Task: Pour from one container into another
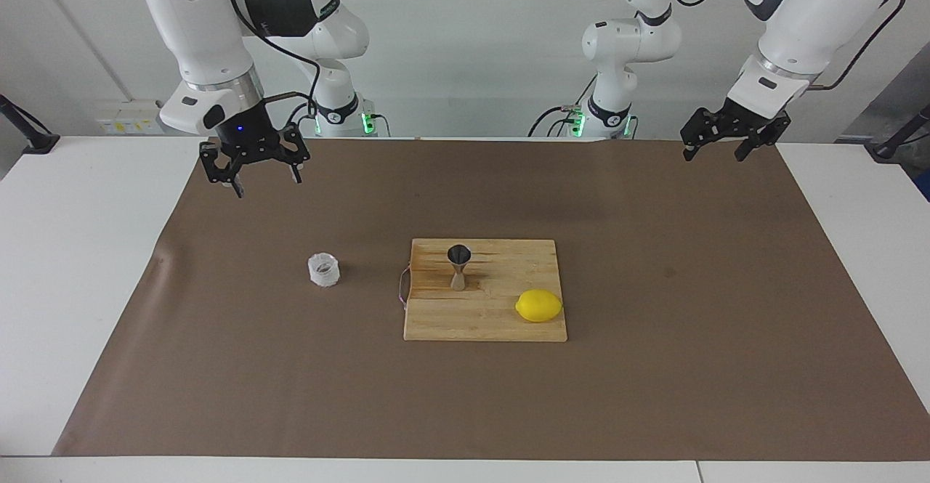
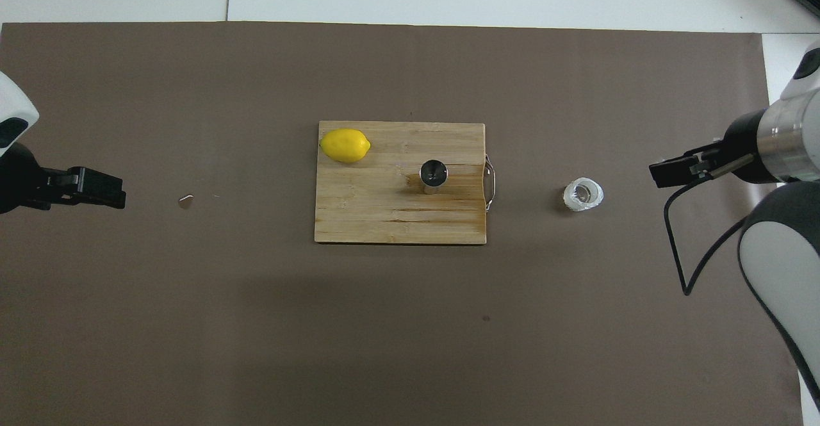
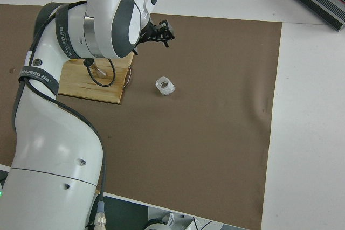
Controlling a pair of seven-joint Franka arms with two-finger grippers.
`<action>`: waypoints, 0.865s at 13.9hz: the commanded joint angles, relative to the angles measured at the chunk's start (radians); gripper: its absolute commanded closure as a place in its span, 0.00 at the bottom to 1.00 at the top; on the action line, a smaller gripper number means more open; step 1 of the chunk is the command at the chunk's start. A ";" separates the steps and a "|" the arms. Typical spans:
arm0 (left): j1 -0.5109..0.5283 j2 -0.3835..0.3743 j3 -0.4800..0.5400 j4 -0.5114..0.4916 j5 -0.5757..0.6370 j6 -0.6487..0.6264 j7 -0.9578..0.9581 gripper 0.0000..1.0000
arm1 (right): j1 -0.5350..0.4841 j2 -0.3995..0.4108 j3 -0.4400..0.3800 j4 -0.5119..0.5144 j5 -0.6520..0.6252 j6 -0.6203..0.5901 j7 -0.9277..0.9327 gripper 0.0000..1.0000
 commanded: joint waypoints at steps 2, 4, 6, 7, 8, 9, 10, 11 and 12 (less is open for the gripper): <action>0.008 -0.018 -0.001 -0.005 -0.011 -0.016 0.008 0.00 | -0.003 0.053 0.010 0.095 -0.022 -0.079 0.277 0.00; 0.008 -0.018 -0.001 -0.005 -0.012 -0.016 0.008 0.00 | -0.003 0.048 0.010 0.095 -0.022 -0.082 0.352 0.00; 0.008 -0.018 -0.001 -0.005 -0.011 -0.016 0.008 0.00 | -0.008 0.039 0.008 0.095 -0.019 -0.099 0.373 0.00; 0.008 -0.018 -0.001 -0.005 -0.011 -0.016 0.008 0.00 | -0.016 0.031 0.008 0.095 -0.014 -0.117 0.371 0.00; 0.008 -0.018 -0.001 -0.005 -0.011 -0.016 0.008 0.00 | -0.016 0.027 0.007 0.095 -0.011 -0.132 0.376 0.00; 0.008 -0.018 -0.001 -0.005 -0.011 -0.016 0.008 0.00 | -0.019 0.023 0.002 0.093 -0.011 -0.143 0.376 0.00; 0.008 -0.018 -0.001 -0.005 -0.011 -0.016 0.008 0.00 | -0.019 0.022 -0.001 0.095 -0.016 -0.145 0.377 0.00; 0.008 -0.018 -0.001 -0.005 -0.011 -0.016 0.008 0.00 | -0.020 0.022 -0.006 0.095 -0.019 -0.152 0.374 0.00; 0.008 -0.018 -0.001 -0.005 -0.011 -0.016 0.008 0.00 | -0.020 0.022 -0.009 0.096 -0.021 -0.172 0.376 0.00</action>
